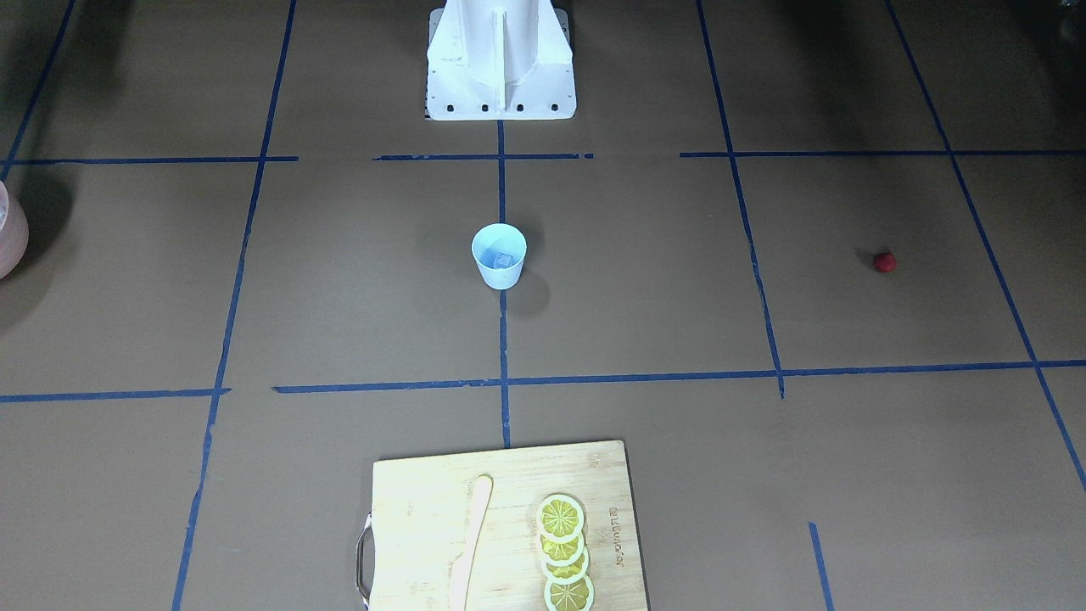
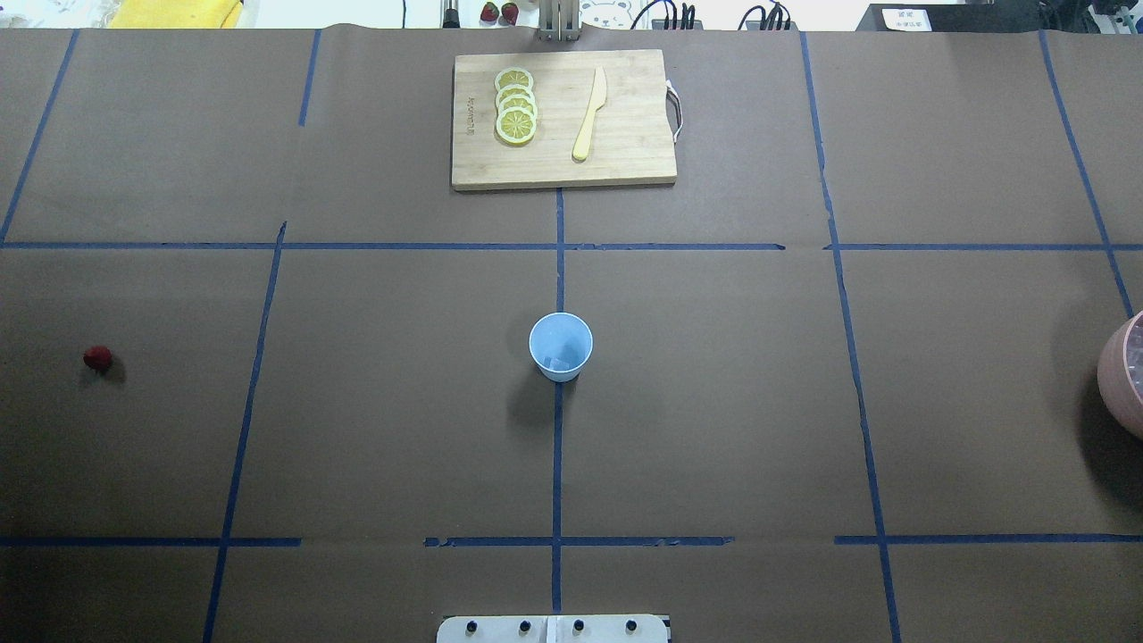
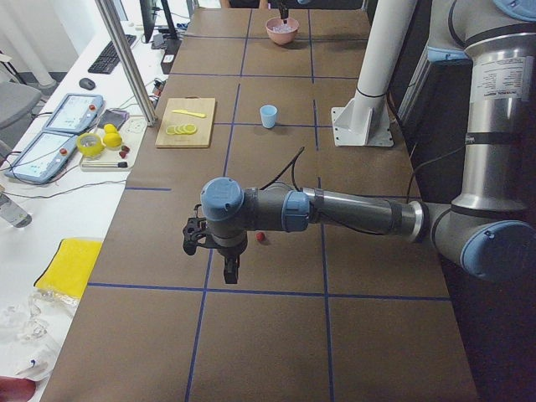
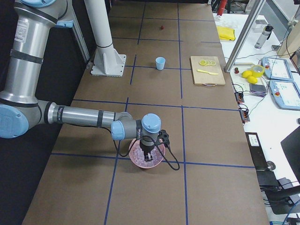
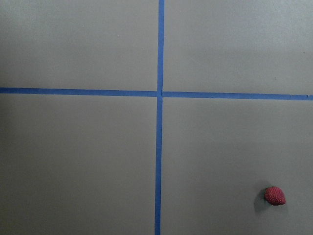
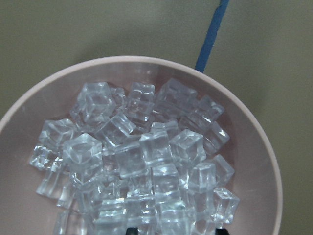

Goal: Put ice and strawberries in cup
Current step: 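Pick another ice cube from the pink bowl with the right gripper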

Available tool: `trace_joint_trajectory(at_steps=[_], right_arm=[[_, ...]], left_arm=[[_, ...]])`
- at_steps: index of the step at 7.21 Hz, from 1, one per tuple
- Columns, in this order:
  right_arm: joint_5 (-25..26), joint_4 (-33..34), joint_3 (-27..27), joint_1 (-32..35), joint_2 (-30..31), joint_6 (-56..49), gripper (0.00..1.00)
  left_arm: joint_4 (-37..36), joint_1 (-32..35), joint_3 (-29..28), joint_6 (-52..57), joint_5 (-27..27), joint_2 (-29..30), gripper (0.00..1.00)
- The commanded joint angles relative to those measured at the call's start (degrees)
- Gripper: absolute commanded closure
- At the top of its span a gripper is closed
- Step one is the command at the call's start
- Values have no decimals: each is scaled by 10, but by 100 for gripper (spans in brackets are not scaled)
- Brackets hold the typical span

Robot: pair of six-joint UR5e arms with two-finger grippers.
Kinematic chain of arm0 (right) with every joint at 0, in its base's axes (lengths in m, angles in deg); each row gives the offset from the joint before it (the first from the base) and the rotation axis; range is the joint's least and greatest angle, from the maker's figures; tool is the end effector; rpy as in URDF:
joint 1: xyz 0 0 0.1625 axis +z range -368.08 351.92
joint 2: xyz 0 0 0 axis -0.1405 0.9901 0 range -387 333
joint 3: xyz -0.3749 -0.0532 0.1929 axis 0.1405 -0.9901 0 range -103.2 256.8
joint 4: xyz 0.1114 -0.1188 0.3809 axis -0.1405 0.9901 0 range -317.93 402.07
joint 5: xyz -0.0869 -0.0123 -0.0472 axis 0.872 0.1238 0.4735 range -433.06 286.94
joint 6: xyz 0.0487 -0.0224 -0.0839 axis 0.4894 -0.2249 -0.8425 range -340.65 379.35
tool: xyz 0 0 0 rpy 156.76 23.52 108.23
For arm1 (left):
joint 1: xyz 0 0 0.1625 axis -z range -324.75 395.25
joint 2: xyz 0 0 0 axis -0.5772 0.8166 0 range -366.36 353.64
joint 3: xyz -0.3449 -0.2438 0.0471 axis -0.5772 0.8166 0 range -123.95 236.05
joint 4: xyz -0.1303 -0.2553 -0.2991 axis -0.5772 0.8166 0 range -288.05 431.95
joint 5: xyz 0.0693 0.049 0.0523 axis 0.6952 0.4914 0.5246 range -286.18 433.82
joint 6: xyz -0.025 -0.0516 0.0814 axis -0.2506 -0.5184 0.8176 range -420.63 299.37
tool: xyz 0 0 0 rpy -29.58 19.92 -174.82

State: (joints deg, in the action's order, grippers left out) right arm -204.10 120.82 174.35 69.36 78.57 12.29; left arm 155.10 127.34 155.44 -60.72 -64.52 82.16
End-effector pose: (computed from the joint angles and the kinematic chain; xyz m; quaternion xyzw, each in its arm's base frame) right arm -0.0160 -0.3838 0.6960 0.0094 -0.3513 -0.1692 0.9208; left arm -0.0762 -0.4760 0.5977 0.0155 0.4092 -0.0136 0.9122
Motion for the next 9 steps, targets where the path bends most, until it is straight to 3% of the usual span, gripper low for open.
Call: trace_joint_trajectory(at_steps=[1, 9], right_arm=[[0, 0, -7, 0, 0, -9, 38], [1, 0, -29, 0, -21, -8, 38]], left_arm=[[0, 0, 3, 0, 0, 0, 0], [-1, 0, 4, 0, 0, 0, 0]])
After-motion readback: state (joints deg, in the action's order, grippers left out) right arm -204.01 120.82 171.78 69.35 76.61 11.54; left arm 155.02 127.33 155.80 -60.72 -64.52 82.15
